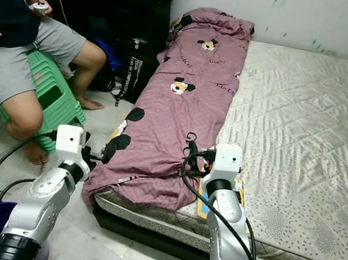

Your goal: Clean up the room

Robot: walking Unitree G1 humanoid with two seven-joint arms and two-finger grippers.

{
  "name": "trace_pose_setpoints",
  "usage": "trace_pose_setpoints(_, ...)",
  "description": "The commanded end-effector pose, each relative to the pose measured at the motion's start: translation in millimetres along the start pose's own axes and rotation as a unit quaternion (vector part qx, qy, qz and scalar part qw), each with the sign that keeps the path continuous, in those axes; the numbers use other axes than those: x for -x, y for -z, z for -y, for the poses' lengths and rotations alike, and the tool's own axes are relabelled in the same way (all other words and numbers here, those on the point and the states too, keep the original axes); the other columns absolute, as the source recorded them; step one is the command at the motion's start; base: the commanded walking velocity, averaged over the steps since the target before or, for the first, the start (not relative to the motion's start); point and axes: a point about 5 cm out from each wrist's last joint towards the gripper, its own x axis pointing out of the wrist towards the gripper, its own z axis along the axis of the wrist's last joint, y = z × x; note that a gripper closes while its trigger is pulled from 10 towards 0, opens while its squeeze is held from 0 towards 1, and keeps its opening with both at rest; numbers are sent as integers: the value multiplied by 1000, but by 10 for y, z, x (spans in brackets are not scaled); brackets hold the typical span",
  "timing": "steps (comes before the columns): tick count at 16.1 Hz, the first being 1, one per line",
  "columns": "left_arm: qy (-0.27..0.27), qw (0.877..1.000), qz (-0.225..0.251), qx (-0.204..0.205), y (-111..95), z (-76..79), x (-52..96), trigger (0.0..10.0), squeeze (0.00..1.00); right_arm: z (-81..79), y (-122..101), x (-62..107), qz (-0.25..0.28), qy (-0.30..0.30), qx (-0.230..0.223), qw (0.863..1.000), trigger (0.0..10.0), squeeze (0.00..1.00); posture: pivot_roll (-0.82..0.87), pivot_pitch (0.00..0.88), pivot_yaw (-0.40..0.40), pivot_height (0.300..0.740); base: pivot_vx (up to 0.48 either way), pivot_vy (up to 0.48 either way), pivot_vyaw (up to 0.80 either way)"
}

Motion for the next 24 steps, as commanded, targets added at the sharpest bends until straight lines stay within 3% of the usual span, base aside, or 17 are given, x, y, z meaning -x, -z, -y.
trace_pose_setpoints(1, -10, 1000, -3, -7, 16, -37, 8, 10000, 0, -15, -35, -40, 5, -6, 0, 1000, 10000, 0, -3, 0, 42, 740, 0, 0, 0)
trace_pose_setpoints(4, -43, 999, 13, 9, 19, -74, 66, 10000, 0, -96, -44, -150, -3, -47, 14, 999, 10000, 0, 61, 0, -41, 740, 0, 0, 0)
trace_pose_setpoints(8, -55, 998, 24, 19, 14, -68, 102, 10000, 0, -143, -45, -209, -7, -67, 19, 998, 10000, 0, 90, 0, -74, 740, 0, 0, 0)
trace_pose_setpoints(12, -62, 998, 10, 21, 85, -121, 167, 10000, 0, -195, 7, -160, -9, -65, 17, 998, 10000, 0, 76, 0, -41, 740, 0, 0, 0)
trace_pose_setpoints(18, -35, 999, -8, 24, 136, -16, 165, 10000, 0, -94, 98, -38, -20, -35, 9, 999, 10000, 0, 38, 0, -9, 740, 0, 0, -744)
trace_pose_setpoints(24, -30, 999, -21, 14, 185, -33, 226, 10000, 0, -135, 115, -22, -13, -23, 0, 1000, 10000, 0, 37, 0, 26, 740, 0, 0, 0)
